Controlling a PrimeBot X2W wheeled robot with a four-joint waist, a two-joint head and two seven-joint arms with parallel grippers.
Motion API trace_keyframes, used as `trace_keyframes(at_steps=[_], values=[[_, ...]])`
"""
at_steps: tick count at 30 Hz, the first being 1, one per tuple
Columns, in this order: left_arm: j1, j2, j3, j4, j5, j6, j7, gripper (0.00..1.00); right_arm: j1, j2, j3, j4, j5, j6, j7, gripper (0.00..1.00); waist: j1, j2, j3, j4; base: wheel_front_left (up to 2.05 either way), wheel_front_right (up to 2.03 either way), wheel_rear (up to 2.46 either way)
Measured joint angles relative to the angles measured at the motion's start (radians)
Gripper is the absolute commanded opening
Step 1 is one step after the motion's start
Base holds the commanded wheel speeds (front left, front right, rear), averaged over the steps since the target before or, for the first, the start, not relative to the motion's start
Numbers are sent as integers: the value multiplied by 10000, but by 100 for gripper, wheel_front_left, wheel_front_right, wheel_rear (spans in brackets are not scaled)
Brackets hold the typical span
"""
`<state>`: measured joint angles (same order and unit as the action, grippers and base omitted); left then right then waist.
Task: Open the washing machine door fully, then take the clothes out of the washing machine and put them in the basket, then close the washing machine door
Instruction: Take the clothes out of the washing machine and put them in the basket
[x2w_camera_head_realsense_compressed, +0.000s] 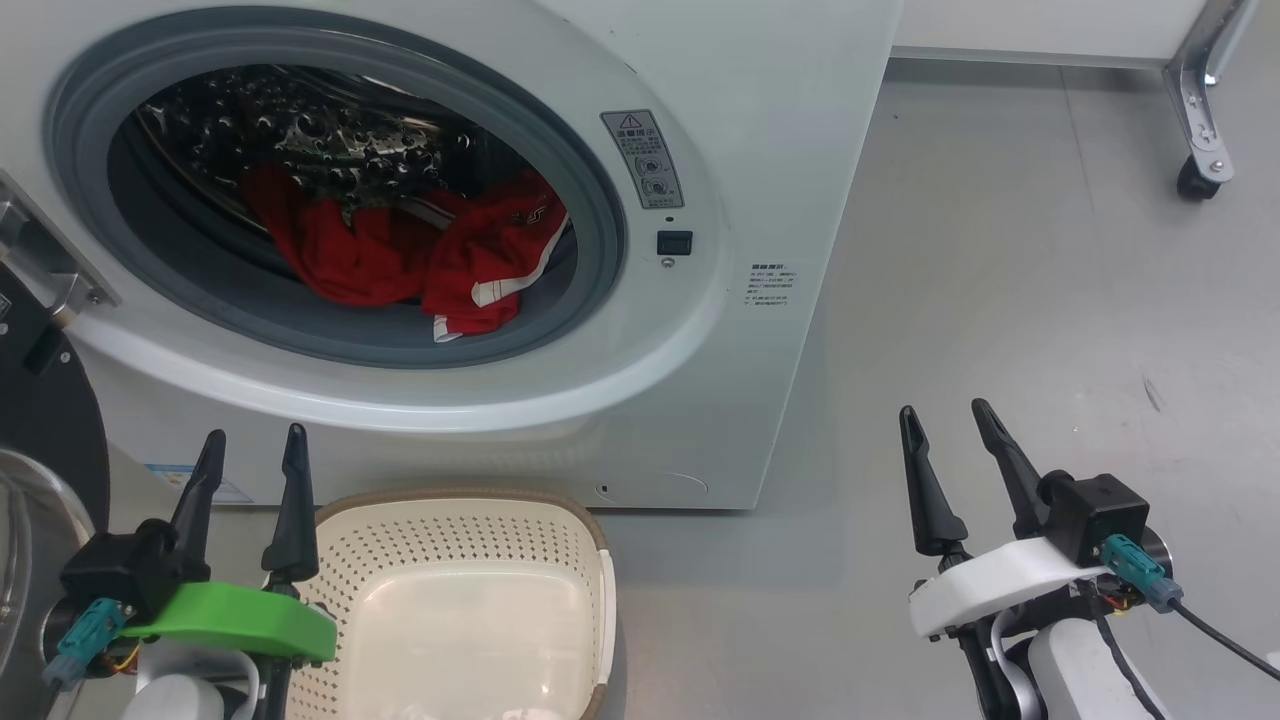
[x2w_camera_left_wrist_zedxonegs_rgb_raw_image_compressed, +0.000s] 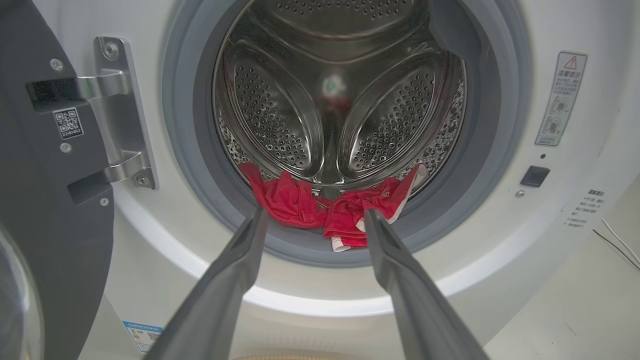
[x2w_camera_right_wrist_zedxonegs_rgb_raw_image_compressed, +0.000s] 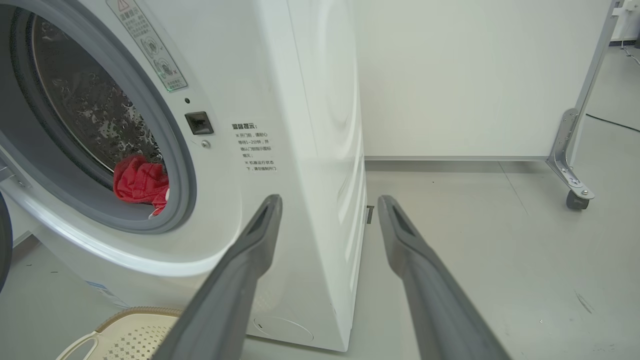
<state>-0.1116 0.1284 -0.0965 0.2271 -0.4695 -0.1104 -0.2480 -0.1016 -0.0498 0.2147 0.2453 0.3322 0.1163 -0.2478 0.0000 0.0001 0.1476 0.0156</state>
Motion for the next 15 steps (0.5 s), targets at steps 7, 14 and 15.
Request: trace_keyframes(at_steps=[7, 14, 15], values=[[0, -2, -2, 58, 0, 0, 0, 100, -1, 2, -21, 2, 0, 0, 0, 100, 0, 0, -13, 0, 0, 0, 0], [0, -2, -2, 123, 0, 0, 0, 100, -1, 2, -27, 4, 0, 0, 0, 100, 0, 0, -54, 2, 0, 0, 0], [0, -2, -2, 127, 0, 0, 0, 100, -1, 2, -29, 4, 0, 0, 0, 100, 0, 0, -57, 3, 0, 0, 0]])
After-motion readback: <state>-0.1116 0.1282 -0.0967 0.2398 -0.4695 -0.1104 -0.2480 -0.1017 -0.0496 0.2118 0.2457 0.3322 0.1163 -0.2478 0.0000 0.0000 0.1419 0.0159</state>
